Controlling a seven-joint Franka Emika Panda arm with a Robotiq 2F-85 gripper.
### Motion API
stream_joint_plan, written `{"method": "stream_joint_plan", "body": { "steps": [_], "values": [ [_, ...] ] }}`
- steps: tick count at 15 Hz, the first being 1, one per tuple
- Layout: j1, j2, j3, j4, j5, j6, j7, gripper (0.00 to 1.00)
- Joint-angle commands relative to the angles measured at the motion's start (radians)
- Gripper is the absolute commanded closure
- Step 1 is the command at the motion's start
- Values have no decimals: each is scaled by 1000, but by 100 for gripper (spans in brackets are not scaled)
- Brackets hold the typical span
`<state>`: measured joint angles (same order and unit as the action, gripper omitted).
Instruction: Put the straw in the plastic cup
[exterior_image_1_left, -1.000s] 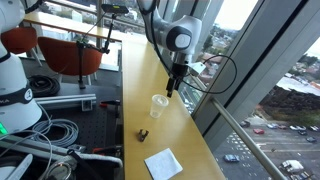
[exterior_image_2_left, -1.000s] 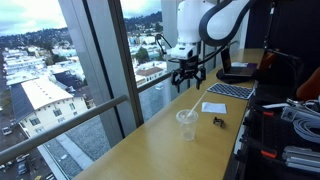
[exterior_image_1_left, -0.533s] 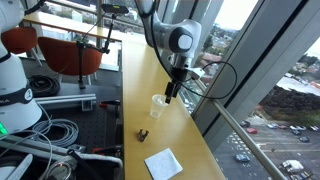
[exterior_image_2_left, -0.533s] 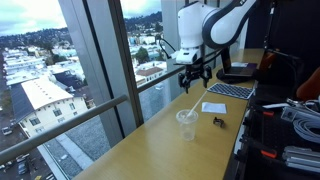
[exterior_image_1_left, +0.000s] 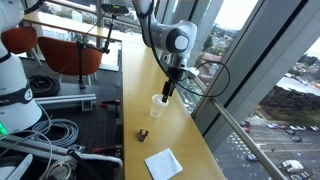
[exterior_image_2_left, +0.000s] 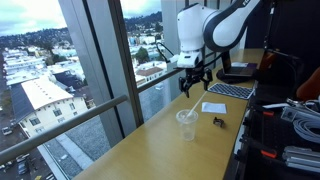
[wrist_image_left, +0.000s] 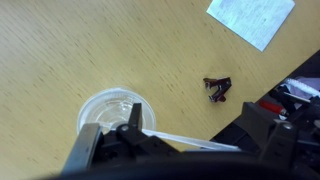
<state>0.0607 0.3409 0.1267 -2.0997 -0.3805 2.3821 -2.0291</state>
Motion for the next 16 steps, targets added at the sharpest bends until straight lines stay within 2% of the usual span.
{"method": "stream_joint_plan", "body": {
  "steps": [1,11,16],
  "values": [
    [14,-15,17,-9,16,-26,-12,0],
    [49,-11,12,-7,-21,-24,22,0],
    [56,-14,-28,-25,-131,-24,76,0]
  ]
}}
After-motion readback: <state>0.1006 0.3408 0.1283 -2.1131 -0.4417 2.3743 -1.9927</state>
